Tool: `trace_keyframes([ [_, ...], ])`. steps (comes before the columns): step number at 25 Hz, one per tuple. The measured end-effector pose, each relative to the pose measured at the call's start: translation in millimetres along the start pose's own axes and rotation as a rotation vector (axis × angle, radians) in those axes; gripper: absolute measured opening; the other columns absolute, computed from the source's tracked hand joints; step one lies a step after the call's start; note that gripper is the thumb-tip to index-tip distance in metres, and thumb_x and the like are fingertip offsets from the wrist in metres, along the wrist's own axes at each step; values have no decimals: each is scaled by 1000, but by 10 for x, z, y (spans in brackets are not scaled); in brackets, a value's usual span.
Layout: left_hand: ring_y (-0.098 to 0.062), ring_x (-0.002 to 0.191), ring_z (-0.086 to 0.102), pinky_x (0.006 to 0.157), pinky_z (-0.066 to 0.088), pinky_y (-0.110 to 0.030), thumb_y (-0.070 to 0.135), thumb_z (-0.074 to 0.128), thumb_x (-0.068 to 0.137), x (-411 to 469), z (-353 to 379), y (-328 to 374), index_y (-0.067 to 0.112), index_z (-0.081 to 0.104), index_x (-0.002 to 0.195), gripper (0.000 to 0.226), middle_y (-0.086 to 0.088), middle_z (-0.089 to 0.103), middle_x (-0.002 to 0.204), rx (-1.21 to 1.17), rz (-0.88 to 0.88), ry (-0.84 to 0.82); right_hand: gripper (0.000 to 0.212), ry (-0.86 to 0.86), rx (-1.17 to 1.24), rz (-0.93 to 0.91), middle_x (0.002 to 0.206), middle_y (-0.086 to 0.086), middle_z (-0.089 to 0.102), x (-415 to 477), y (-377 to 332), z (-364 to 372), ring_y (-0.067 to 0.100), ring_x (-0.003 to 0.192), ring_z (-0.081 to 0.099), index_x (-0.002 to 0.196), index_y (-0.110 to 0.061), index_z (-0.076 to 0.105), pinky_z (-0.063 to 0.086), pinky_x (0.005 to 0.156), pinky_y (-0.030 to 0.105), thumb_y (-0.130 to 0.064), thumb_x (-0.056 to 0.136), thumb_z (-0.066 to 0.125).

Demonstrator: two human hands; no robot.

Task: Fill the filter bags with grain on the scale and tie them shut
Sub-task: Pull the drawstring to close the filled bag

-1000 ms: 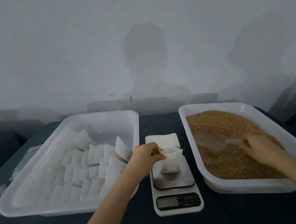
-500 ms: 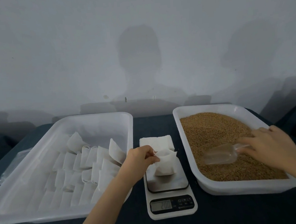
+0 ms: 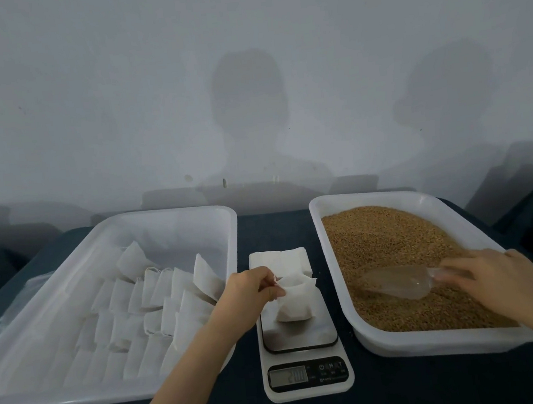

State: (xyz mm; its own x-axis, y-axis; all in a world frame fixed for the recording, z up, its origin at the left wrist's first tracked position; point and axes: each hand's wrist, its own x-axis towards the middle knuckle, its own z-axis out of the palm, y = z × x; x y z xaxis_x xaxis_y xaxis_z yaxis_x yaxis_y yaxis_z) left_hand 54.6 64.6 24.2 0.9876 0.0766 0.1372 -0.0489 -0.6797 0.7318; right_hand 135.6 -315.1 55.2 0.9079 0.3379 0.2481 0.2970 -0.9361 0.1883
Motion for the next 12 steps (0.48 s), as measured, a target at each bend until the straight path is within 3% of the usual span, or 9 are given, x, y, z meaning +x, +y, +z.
trace_keyframes([
  [6,1,74,62,64,42,0,19,67,89,4,4,-3,20,58,80,13,15,62,79,-1,5,0,43,-87,249,110,84,-30,54,-101,46,-98,-6,69,51,104,-55,60,43,64,19,-72,74,35],
  [9,2,73,61,64,42,0,18,68,89,5,9,-18,16,61,83,9,16,62,78,-18,8,1,43,-113,536,220,106,-18,65,-164,40,-89,2,86,56,103,-51,63,49,77,30,-72,69,46],
  [12,0,72,61,63,41,0,17,67,89,0,13,-24,16,63,83,8,18,61,74,-12,17,5,45,-103,648,234,111,-12,66,-171,-17,-159,7,90,55,100,-51,61,49,85,38,-73,63,47],
])
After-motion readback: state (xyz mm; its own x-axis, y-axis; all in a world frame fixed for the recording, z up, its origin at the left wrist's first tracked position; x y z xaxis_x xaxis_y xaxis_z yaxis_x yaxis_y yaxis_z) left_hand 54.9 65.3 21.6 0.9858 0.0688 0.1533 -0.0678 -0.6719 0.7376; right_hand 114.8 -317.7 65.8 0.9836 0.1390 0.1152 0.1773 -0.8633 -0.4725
